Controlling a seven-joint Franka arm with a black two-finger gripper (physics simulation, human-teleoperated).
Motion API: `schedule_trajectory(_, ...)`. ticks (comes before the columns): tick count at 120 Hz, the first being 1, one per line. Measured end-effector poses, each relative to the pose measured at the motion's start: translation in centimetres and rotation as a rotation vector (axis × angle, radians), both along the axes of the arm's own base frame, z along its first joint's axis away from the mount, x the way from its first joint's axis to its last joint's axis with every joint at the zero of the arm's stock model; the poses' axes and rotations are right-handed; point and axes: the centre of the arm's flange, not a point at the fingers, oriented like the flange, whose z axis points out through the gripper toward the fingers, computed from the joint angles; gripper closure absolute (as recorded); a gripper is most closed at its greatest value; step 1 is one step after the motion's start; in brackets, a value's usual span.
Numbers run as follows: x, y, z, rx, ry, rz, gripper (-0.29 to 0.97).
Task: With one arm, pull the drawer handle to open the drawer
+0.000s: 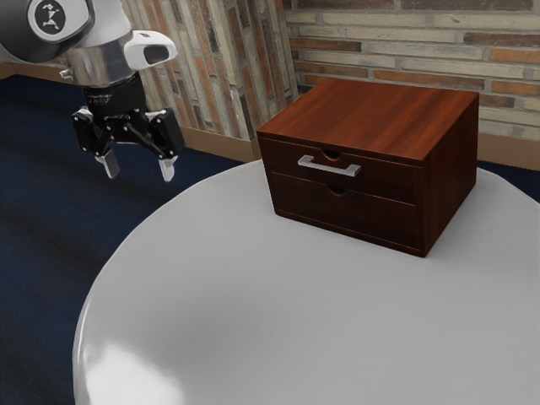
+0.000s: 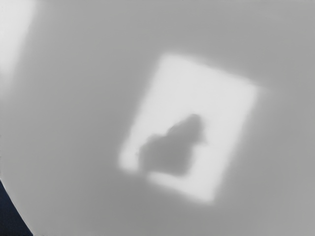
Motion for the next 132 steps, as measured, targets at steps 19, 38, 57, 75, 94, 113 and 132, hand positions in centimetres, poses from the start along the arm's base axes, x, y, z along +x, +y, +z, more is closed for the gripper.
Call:
schedule_trajectory(19, -0.6, 1.6, 1.8, 0.007, -0.039, 0.038, 0.0)
schedule_trajectory(38, -4.8, 2.3, 12.2, 0.044, -0.276, 0.072, 0.0)
schedule_trajectory(57, -3.5, 3.7, 11.1, 0.05, -0.265, 0.101, 0.0)
schedule_trajectory(75, -2.0, 2.7, 9.9, 0.039, -0.248, 0.08, 0.0)
schedule_trajectory(94, -0.9, -2.8, 7.7, -0.062, -0.186, -0.033, 0.0)
schedule_trajectory(113, -8.5, -4.1, 1.8, -0.17, -0.038, -0.072, 0.0)
schedule_trajectory(132, -16.9, -7.8, -1.8, -0.201, 0.112, -0.173, 0.0)
